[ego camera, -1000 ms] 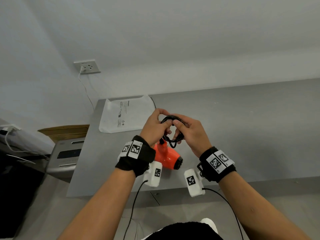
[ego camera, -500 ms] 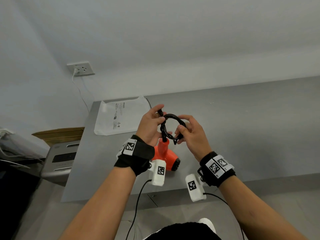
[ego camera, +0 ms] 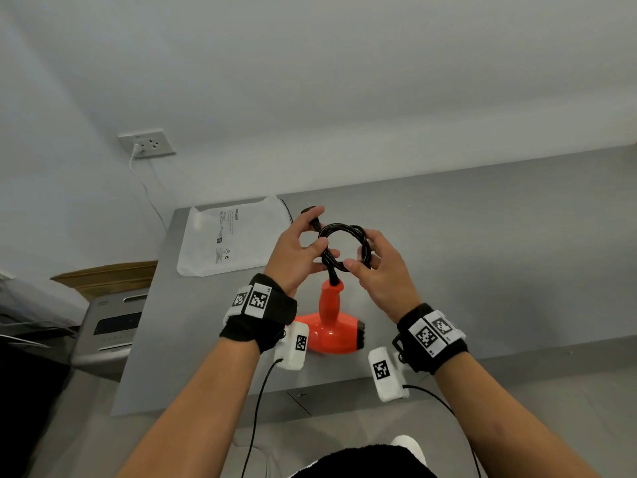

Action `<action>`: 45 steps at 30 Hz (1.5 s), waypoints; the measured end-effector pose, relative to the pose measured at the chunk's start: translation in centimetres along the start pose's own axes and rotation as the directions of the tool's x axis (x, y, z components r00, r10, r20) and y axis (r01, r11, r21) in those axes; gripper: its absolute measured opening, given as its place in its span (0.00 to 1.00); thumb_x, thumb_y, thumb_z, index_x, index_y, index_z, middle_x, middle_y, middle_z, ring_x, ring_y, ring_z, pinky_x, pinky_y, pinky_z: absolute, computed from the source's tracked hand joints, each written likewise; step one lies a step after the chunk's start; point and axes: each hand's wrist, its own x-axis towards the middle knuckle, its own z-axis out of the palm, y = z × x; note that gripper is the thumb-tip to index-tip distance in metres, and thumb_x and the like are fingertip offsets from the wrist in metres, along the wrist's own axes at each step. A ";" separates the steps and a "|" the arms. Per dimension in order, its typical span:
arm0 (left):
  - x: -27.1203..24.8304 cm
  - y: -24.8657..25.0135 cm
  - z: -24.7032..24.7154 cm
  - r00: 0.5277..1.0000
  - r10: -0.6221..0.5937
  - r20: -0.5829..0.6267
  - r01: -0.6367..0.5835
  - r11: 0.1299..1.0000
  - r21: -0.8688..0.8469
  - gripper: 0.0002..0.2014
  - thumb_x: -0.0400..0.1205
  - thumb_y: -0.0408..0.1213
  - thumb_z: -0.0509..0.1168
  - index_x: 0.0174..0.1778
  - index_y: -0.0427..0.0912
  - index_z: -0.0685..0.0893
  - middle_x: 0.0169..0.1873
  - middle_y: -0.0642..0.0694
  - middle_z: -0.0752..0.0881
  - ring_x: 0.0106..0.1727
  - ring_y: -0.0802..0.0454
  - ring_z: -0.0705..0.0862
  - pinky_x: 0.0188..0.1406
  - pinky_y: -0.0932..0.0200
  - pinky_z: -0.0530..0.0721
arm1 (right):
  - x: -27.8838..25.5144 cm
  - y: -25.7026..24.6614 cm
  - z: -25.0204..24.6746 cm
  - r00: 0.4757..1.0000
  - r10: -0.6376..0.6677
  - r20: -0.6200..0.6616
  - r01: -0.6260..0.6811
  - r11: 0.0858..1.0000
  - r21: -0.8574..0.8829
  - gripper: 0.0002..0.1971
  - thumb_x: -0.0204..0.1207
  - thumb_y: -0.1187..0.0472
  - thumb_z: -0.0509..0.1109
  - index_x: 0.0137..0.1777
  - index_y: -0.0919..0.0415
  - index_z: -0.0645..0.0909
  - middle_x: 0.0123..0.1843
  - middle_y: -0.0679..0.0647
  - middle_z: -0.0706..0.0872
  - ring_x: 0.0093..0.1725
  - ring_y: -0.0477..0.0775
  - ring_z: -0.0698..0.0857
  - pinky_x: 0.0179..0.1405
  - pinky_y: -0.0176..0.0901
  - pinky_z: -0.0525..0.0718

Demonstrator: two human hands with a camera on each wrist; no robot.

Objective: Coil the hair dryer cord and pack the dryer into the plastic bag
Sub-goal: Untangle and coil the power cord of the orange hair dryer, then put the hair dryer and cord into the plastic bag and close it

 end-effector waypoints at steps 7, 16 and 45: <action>0.7 0.0 0.7 0.993 0.111 -0.037 -0.101 0.973 0.209 0.24 0.84 0.29 0.69 0.74 0.55 0.81 0.68 0.46 0.77 0.55 0.39 0.88 0.42 0.43 0.94 | -0.4 0.5 0.0 0.968 -0.224 -0.110 0.157 0.889 -0.430 0.35 0.77 0.51 0.77 0.81 0.48 0.67 0.65 0.54 0.77 0.55 0.50 0.83 0.52 0.40 0.85; 0.5 -1.5 3.5 0.994 0.078 0.072 -0.090 0.978 0.189 0.33 0.81 0.32 0.72 0.81 0.60 0.72 0.71 0.49 0.80 0.61 0.47 0.89 0.58 0.47 0.90 | -0.5 2.0 0.0 0.995 -0.056 -0.081 0.020 0.920 -0.391 0.03 0.82 0.60 0.68 0.51 0.59 0.82 0.39 0.50 0.88 0.35 0.41 0.84 0.35 0.36 0.80; -2.2 -15.5 3.4 0.956 -0.252 0.147 0.009 0.530 0.848 0.50 0.72 0.48 0.75 0.88 0.48 0.57 0.90 0.42 0.41 0.90 0.38 0.48 0.86 0.40 0.59 | -2.2 15.3 -10.4 0.845 0.501 -0.187 -0.512 0.655 -0.556 0.19 0.81 0.38 0.58 0.49 0.52 0.80 0.43 0.62 0.88 0.36 0.70 0.91 0.41 0.59 0.91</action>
